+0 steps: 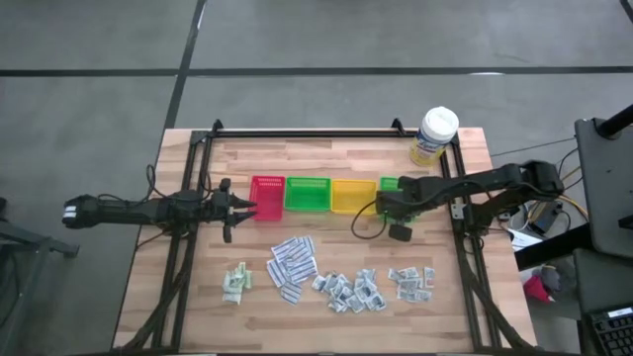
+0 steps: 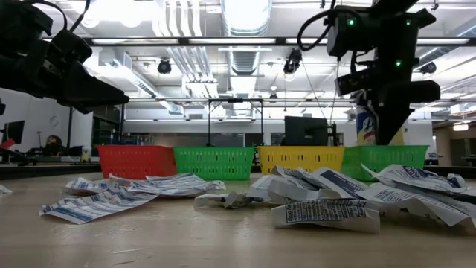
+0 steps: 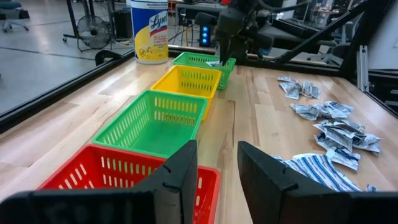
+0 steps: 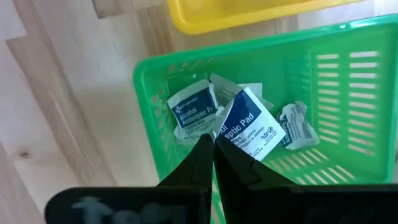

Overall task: Pick & Place First Aid Supplies
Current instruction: Put the blue alcohol pad into the right green bin

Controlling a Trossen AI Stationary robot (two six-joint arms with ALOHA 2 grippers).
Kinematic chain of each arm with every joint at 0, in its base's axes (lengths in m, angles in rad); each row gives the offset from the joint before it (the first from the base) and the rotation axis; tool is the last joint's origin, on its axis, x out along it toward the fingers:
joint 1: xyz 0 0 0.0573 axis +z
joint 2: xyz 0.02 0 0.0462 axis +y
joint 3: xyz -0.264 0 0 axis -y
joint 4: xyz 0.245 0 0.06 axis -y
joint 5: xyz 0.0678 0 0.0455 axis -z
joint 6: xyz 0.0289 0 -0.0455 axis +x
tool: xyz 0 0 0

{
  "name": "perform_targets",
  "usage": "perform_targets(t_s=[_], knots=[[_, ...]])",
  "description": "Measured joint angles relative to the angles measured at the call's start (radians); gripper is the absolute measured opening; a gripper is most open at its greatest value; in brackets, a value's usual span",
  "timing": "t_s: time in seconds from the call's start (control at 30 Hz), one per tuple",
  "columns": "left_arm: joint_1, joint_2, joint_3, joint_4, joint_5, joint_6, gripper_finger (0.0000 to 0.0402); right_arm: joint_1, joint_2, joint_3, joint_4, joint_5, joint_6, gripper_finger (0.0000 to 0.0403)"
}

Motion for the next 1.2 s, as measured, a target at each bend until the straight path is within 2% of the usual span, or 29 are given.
perform_targets(t_s=[0.37,0.67,0.87,1.0,1.2], knots=[[0.0,0.0,0.0,0.0,0.0,0.0,0.0113,0.0,0.027,0.0,-0.001,0.0,-0.002,0.0013],[0.0,0.0,0.0,0.0,0.0,-0.001,0.0113,0.0,0.027,0.004,-0.009,0.005,-0.017,0.0075],[0.0,0.0,0.0,0.0,0.0,-0.002,0.0113,0.001,0.027,0.087,-0.086,0.001,0.015,0.0099],[0.0,0.0,0.0,0.0,0.0,-0.002,0.0113,0.005,0.026,0.174,-0.142,-0.072,0.068,0.0102],[0.0,0.0,0.0,0.0,0.0,-0.002,0.0113,0.049,0.026,0.267,-0.124,-0.222,0.085,0.0093]])
